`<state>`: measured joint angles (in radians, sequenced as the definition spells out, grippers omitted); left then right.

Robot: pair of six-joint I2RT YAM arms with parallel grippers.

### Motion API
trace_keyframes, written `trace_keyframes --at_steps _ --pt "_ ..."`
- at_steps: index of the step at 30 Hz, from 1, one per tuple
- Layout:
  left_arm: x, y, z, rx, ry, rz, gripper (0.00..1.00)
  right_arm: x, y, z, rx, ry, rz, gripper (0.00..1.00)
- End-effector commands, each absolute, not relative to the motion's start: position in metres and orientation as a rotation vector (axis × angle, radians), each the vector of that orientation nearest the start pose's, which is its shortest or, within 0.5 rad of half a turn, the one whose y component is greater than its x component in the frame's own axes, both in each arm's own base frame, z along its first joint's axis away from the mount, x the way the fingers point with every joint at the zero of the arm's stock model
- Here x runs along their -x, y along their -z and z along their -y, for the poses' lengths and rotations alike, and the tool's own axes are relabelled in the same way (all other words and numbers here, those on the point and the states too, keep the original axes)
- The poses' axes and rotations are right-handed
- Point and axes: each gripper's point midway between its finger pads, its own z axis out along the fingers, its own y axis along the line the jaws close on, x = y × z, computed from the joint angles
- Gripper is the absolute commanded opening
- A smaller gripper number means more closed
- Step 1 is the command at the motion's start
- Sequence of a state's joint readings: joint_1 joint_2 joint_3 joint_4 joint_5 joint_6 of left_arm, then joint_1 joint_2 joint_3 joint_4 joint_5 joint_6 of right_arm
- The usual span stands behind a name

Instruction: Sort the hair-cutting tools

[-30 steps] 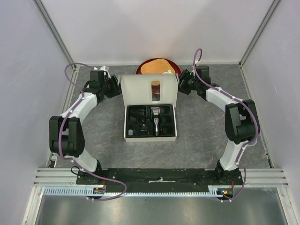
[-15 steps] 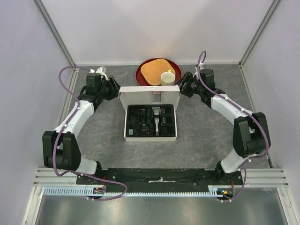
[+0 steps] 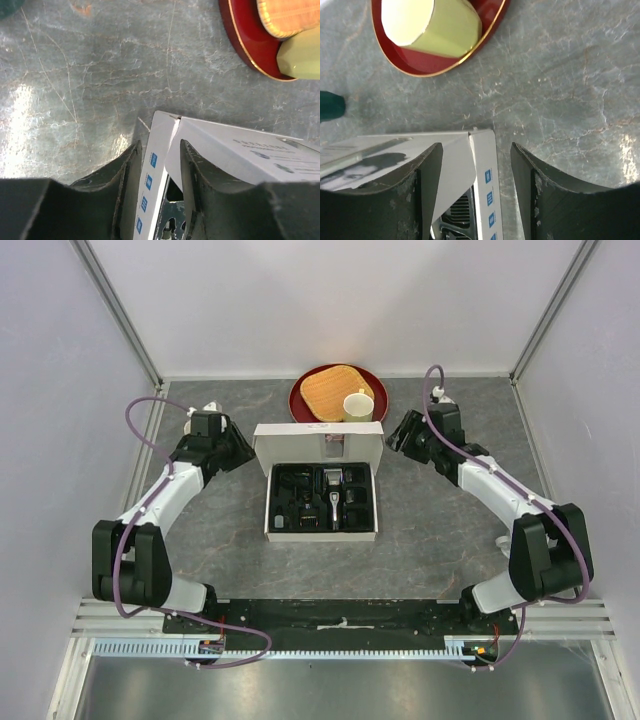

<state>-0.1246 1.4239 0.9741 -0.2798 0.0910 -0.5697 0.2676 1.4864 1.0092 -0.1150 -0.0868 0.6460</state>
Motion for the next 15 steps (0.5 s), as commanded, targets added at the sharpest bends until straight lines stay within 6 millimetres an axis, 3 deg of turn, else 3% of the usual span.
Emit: trace_keyframes --at_steps 1,3,7,15 --pt "-0.372 -0.134 0.086 0.483 0.455 -2.283 0.41 -0.387 -0.148 -0.168 -0.28 -0.587 -2.225 0.64" --pt "-0.367 -0.132 0.091 0.467 0.489 -2.291 0.33 -0.382 -0.146 -0.176 -0.26 -0.596 -2.235 0.64" --pt "-0.359 -0.135 0.096 0.463 0.545 -2.264 0.28 -0.368 -0.145 -0.192 -0.225 -0.625 -2.253 0.63" --pt "-0.346 -0.133 0.114 0.406 0.66 -2.268 0.23 -0.354 -0.139 -0.191 -0.235 -0.614 -2.272 0.63"
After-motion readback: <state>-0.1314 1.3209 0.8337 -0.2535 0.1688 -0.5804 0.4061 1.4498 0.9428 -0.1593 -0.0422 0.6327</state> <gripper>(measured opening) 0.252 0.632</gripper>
